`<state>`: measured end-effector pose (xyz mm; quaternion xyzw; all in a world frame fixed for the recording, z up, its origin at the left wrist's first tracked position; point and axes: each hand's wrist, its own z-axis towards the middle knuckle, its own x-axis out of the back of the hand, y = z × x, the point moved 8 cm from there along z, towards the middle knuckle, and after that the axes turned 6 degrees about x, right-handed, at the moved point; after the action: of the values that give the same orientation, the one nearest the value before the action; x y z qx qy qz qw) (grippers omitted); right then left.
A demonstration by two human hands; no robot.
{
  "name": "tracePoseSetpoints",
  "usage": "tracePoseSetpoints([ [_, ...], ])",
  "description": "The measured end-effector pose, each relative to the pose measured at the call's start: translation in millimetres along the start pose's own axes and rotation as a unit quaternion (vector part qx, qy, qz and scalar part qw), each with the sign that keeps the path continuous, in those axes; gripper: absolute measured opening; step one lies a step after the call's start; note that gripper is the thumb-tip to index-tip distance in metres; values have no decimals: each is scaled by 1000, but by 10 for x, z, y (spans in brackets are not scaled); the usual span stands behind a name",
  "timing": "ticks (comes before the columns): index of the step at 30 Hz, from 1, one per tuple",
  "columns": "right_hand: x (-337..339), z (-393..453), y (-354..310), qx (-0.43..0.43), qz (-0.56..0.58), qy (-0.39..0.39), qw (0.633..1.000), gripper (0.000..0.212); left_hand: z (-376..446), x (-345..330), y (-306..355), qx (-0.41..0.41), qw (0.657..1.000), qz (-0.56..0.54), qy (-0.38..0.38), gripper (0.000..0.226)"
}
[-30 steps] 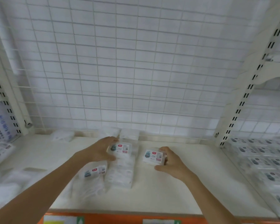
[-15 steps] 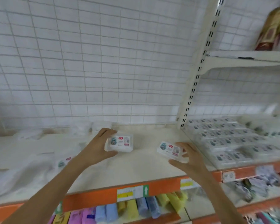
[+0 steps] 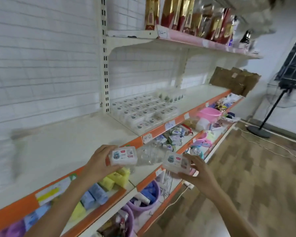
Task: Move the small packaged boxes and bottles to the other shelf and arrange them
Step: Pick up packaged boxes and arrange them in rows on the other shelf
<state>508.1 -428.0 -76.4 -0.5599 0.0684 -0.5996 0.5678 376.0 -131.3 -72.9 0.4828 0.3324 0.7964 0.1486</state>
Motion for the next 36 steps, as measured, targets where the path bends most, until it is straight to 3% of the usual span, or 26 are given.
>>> tracePoseSetpoints([
  [4, 295, -81, 386, -13, -34, 3, 999, 62, 119, -430, 249, -5, 1000, 8, -15, 92],
  [9, 512, 147, 874, -30, -9, -20, 999, 64, 385, -856, 518, 13, 1000, -2, -22, 78],
  [14, 917, 702, 1210, 25, -19, -57, 998, 63, 750, -1137, 763, 31, 999, -9, 32, 63],
  [21, 1204, 1512, 1341, 104, 1, -123, 987, 63, 1070, -1301, 967, 98, 989, 56, 100, 65],
  [24, 1085, 1866, 1212, 154, -5, -150, 977, 56, 1132, -1232, 986, 128, 981, 71, 128, 65],
  [28, 691, 2320, 1048, 195, -13, -204, 959, 64, 1220, -1054, 910, 164, 972, 66, 158, 77],
  [32, 202, 2713, 809, 221, -26, -269, 937, 62, 1353, -864, 709, 204, 958, 74, 186, 66],
  [36, -255, 3005, 681, 265, -115, -333, 898, 71, 1489, -765, 493, 247, 946, 79, 194, 64],
])
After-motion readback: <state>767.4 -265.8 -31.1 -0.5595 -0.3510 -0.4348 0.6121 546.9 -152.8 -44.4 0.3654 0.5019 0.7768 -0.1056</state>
